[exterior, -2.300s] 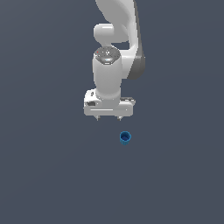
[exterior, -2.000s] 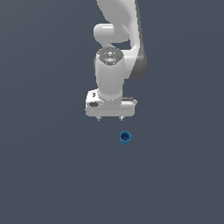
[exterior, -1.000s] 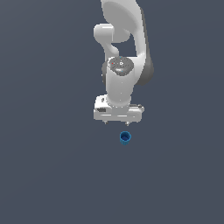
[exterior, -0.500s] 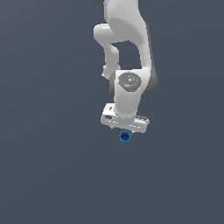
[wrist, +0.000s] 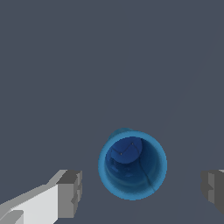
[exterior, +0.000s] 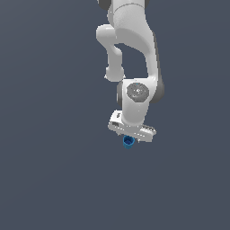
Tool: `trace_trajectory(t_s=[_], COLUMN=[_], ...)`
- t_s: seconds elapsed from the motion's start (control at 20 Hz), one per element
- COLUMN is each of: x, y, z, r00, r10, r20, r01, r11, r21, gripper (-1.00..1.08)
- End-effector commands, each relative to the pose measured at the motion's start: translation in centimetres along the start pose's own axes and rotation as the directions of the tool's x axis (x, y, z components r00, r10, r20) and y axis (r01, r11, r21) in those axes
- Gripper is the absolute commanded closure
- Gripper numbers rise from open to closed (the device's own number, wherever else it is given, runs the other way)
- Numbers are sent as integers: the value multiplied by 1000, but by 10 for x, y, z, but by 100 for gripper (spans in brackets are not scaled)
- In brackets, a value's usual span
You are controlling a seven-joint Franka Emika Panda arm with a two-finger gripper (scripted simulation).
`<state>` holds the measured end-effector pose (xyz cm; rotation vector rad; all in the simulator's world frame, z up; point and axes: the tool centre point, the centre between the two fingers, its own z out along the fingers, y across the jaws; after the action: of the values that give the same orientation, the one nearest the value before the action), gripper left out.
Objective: Pick up the object and move it to a goal position.
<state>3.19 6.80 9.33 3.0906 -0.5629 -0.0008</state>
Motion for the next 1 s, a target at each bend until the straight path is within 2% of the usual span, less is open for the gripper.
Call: trace_trajectory(t_s=[0.0, 0.3, 0.7, 0.95], x=[0, 0, -1, 0], y=[-2, -2, -1, -2], z=[2, 6, 44, 53], r00=[1000, 1000, 1000, 1000], r10=[13, 11, 15, 15], r20=[-1, 0, 0, 0], r01=[-13, -11, -15, -15], r11=[1000, 1000, 1000, 1000], r21=[0, 0, 0, 0], gripper=[-92, -92, -92, -92])
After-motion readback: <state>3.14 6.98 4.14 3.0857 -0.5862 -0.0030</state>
